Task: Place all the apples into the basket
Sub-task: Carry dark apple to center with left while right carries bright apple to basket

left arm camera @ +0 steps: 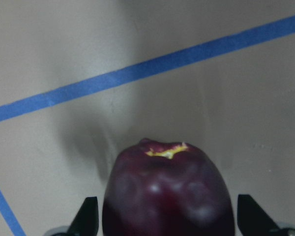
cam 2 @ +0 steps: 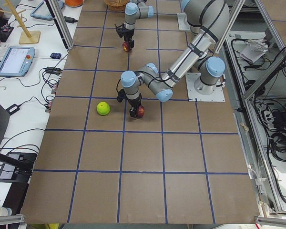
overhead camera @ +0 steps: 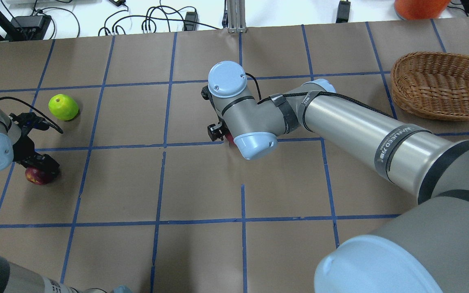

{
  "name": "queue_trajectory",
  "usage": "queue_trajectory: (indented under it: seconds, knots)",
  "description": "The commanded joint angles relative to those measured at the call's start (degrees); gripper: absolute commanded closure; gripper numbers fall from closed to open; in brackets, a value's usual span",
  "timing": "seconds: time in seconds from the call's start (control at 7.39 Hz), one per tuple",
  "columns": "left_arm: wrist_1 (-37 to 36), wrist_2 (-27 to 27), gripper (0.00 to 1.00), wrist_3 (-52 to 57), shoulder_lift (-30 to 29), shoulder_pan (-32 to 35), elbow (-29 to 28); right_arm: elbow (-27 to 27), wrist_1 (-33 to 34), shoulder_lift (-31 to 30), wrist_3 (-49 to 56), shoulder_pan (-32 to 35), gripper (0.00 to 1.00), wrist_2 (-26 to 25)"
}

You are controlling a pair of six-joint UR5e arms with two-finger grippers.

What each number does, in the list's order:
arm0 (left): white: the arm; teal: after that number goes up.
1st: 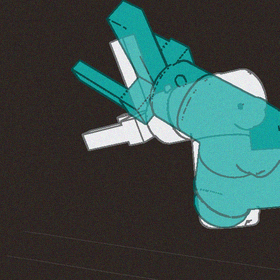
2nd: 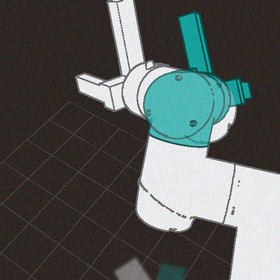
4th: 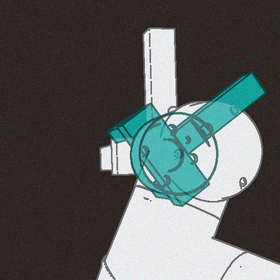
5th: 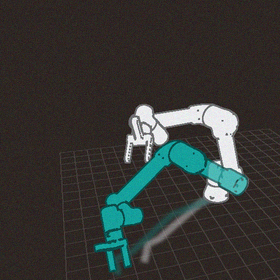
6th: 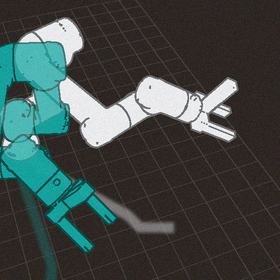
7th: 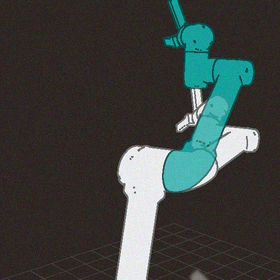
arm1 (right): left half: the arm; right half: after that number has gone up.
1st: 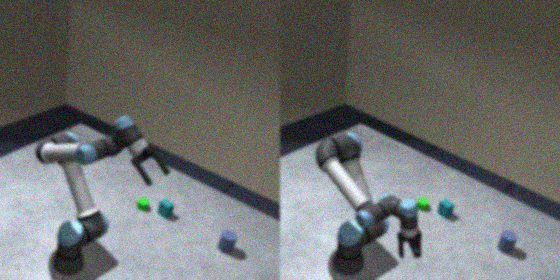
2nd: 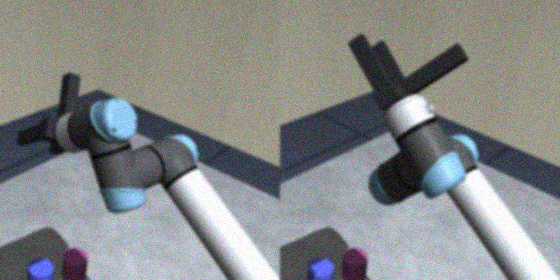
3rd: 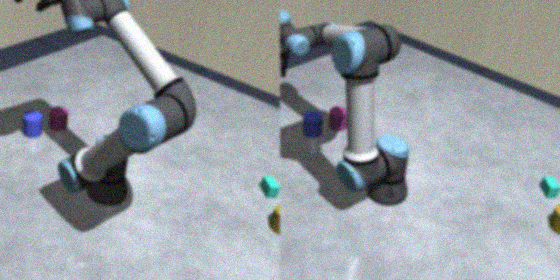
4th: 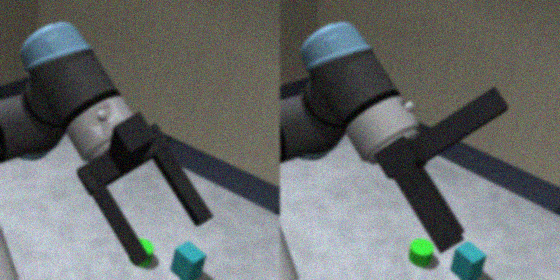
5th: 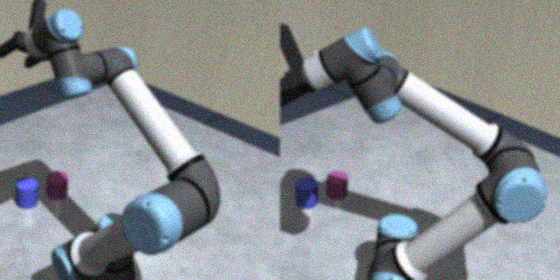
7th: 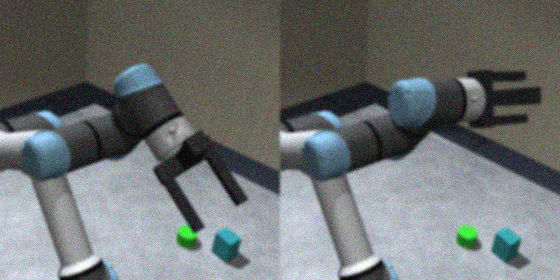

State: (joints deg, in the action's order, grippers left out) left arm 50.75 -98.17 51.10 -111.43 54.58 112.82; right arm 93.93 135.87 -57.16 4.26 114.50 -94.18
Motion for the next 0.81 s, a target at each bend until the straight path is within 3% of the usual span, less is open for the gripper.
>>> queue_trajectory:
  seconds: [0.0, 0.27, 0.54, 0.68]
  knots:
    - [0.5, -0.4, 0.56, -0.1, 0.2, 0.1, -0.8, 0.3, 0.4, 0.3, 2.1, -0.2, 0.00, -3.8]
    - [7.0, 1.5, 0.58, -7.6, 2.8, 3.0, -3.6, 0.4, 0.1, 0.3, 5.2, -1.0, 0.00, -3.4]
    - [22.0, 5.7, 0.58, -26.7, 5.1, 14.0, -11.7, 0.5, -0.5, 0.2, 5.3, -1.2, 0.00, -3.1]
    - [23.2, 8.9, 0.58, -38.1, 5.3, 20.0, -13.3, 1.2, -0.1, 0.2, 4.4, -1.5, 0.00, -3.0]
